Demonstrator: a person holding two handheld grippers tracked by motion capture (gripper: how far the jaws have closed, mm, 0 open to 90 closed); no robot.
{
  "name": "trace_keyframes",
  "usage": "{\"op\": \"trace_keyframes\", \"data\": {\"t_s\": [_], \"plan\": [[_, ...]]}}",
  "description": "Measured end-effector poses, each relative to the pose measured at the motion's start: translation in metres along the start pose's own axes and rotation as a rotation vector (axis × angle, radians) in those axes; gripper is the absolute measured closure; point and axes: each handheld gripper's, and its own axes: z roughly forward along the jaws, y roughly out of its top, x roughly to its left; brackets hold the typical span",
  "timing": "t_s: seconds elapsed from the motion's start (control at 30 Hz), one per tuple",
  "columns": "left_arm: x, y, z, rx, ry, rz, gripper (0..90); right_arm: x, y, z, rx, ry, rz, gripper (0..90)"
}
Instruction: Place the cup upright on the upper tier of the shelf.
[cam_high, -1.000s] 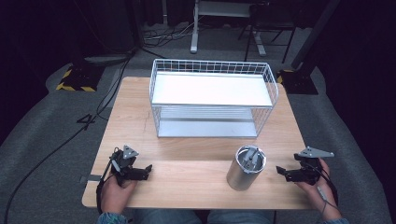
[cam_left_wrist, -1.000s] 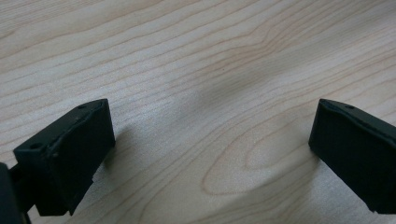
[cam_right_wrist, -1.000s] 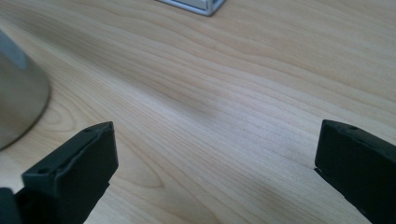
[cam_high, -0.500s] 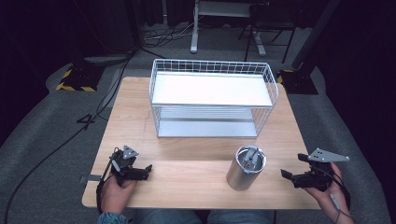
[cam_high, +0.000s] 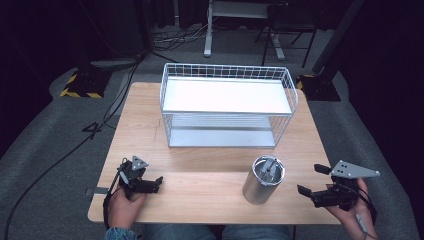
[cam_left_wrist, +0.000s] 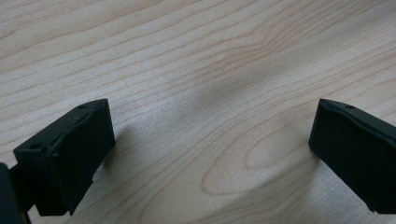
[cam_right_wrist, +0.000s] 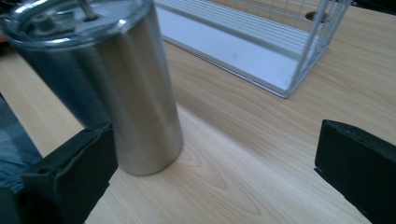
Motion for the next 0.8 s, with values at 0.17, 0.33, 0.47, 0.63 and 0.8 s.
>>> {"op": "trace_keyframes", "data": {"t_s": [0.17, 0.33, 0.47, 0.63, 0.8], "plan": [[0.0, 0.0, 0.0, 0.0, 0.0, 0.001, 0.6, 0.009, 0.005, 0.001, -0.01, 0.031, -0.007, 0.0], [0.0, 0.0, 0.0, 0.001, 0.0, 0.0, 0.6, 0.023, 0.01, 0.007, -0.018, 0.074, -0.028, 0.0], [0.0, 0.0, 0.0, 0.0, 0.0, 0.0, 0.6, 0.032, 0.012, 0.012, -0.02, 0.09, -0.048, 0.0], [0.0, 0.0, 0.0, 0.0, 0.0, 0.0, 0.6, 0.042, 0.014, 0.019, -0.024, 0.119, -0.064, 0.0], [0.0, 0.0, 0.0, 0.0, 0.0, 0.0, 0.6, 0.048, 0.015, 0.026, -0.031, 0.138, -0.069, 0.0]]}}
